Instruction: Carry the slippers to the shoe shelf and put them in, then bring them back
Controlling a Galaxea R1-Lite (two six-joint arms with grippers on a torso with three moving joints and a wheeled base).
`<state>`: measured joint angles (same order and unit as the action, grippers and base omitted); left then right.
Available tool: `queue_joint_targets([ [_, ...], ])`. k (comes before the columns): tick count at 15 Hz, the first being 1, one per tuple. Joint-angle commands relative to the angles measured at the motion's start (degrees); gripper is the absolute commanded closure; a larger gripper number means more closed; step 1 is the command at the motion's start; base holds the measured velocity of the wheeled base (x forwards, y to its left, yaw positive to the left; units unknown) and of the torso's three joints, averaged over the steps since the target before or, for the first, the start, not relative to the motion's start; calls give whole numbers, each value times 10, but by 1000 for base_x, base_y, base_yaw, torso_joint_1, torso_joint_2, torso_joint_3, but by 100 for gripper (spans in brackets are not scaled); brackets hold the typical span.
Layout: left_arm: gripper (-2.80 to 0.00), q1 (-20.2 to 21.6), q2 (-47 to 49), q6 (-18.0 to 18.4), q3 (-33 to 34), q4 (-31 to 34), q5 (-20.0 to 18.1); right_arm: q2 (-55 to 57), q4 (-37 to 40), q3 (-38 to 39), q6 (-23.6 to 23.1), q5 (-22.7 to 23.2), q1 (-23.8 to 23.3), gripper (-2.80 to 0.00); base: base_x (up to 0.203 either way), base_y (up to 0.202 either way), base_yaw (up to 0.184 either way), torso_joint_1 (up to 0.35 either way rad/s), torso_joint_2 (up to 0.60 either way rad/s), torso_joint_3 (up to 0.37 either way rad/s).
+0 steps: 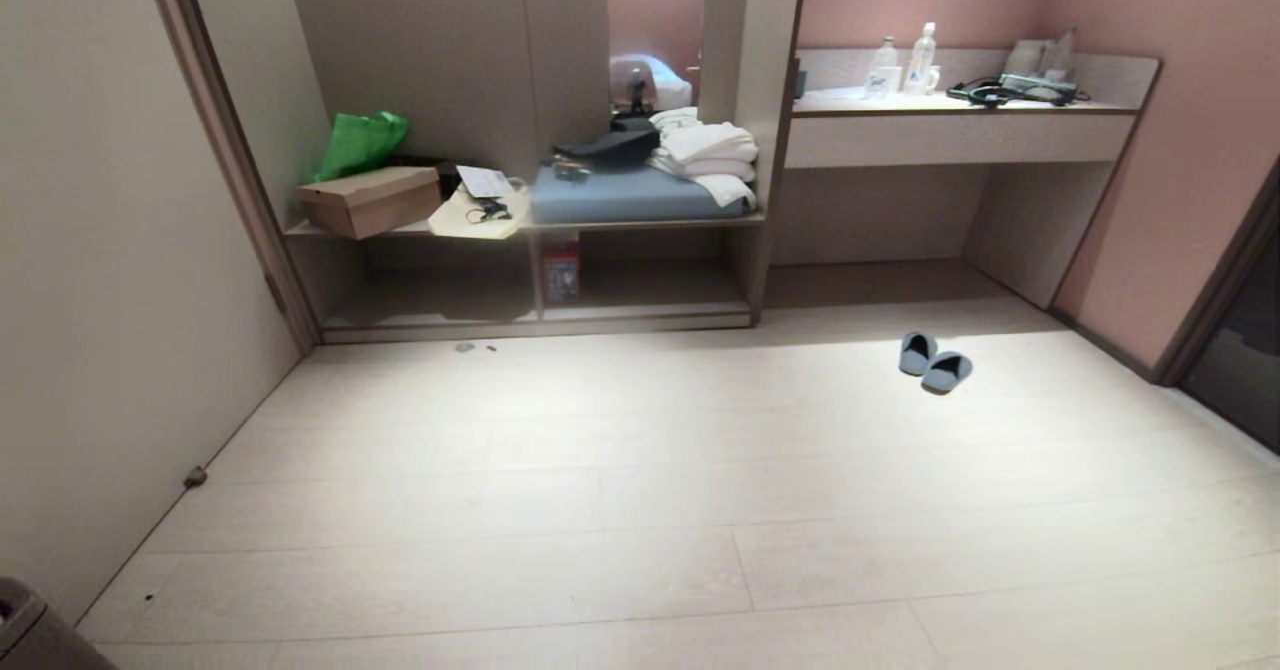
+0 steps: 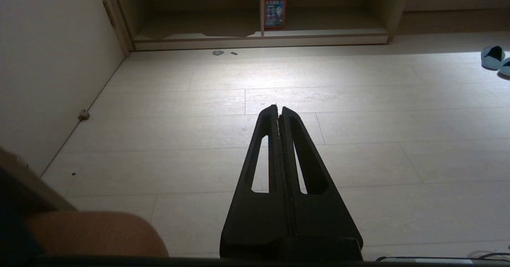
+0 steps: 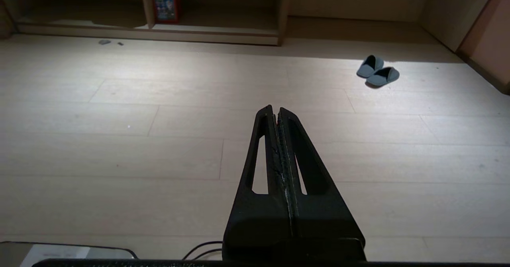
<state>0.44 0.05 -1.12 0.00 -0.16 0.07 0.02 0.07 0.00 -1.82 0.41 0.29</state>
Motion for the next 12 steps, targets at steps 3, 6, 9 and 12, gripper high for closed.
queue_joint_targets([
  [3,0,0,0,0,0,0,0,1,0,0,0,1,0,0,-184,0,-2,5,2,3],
  [6,0,0,0,0,0,0,0,1,0,0,0,1,0,0,-179,0,-1,-2,2,3],
  [9,0,0,0,0,0,0,0,1,0,0,-1,1,0,0,-75,0,-7,1,4,1],
  [12,0,0,0,0,0,0,0,1,0,0,-2,1,0,0,0,0,0,0,0,0],
])
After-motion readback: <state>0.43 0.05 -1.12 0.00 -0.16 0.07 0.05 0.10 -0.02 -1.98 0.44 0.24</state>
